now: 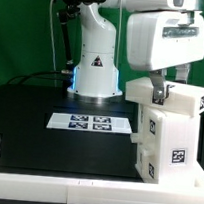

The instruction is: Assemble cabinet

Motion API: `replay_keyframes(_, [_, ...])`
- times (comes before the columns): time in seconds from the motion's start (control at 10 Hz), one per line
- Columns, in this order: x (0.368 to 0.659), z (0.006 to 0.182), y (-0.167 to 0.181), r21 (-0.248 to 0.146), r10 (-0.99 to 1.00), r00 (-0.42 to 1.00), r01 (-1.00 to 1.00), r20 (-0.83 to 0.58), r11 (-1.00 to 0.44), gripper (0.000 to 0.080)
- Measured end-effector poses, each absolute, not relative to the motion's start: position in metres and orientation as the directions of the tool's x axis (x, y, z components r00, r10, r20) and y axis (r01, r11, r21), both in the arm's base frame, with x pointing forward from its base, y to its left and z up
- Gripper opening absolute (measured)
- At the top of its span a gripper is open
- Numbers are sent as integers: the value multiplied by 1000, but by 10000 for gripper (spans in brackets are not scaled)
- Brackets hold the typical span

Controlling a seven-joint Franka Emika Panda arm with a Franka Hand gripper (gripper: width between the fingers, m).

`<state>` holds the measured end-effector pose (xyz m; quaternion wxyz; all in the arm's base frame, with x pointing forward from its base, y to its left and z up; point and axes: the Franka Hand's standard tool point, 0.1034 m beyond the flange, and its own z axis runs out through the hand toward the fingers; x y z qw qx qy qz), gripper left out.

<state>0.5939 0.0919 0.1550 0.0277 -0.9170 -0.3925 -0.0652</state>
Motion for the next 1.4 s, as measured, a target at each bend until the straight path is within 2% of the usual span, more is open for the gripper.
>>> replay_keyframes(0.3, [595, 155, 91, -17, 542, 824, 552, 164, -834, 561])
replay_keyframes(0.5, [596, 155, 91, -31, 464, 870, 475, 167, -880, 561])
replay_keyframes(0.8, [596, 155, 93, -77, 216, 963, 230, 159, -970, 561])
replay_keyframes(1.4, [596, 153, 89, -144, -231, 965, -213, 120, -966, 563])
